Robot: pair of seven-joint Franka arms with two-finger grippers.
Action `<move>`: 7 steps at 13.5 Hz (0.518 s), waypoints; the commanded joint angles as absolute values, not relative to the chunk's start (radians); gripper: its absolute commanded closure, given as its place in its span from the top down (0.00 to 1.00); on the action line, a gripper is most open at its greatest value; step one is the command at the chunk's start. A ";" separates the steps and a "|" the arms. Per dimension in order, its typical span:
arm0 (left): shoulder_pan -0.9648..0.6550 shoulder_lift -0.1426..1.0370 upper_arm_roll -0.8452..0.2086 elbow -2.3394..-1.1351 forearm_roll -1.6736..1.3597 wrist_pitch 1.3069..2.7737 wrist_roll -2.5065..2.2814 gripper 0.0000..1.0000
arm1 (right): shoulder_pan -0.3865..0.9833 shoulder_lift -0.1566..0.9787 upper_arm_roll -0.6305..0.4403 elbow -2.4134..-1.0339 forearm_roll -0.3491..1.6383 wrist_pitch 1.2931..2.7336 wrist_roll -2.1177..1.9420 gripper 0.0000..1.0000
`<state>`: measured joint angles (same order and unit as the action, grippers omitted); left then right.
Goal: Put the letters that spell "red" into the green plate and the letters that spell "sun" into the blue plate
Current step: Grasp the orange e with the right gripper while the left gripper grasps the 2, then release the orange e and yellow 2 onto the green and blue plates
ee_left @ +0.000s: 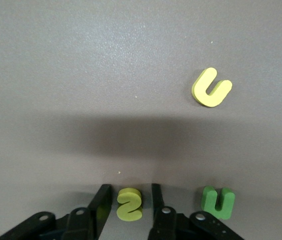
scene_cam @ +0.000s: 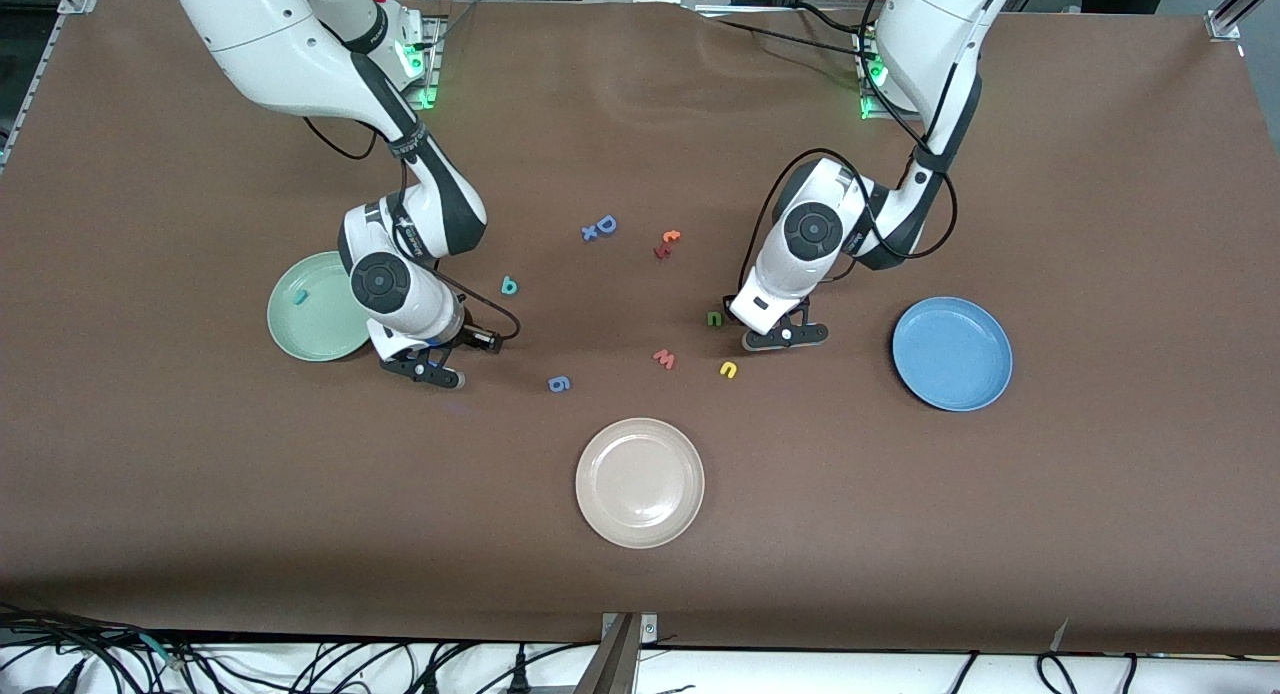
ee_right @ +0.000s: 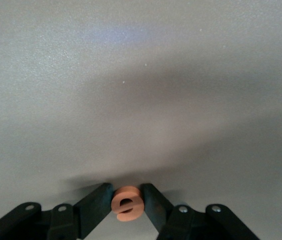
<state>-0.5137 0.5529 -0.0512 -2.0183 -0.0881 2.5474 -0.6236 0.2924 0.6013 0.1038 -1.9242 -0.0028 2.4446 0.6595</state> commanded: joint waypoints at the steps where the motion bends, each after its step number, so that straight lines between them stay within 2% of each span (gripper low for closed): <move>1: -0.534 0.561 -0.046 -2.013 -0.064 2.546 -0.657 0.35 | 0.290 0.603 0.100 -1.950 0.012 2.462 0.652 0.13; 7: -0.534 0.565 -0.048 -2.014 -0.063 2.545 -0.658 0.24 | 0.284 0.526 0.075 -1.911 0.009 2.289 0.620 0.13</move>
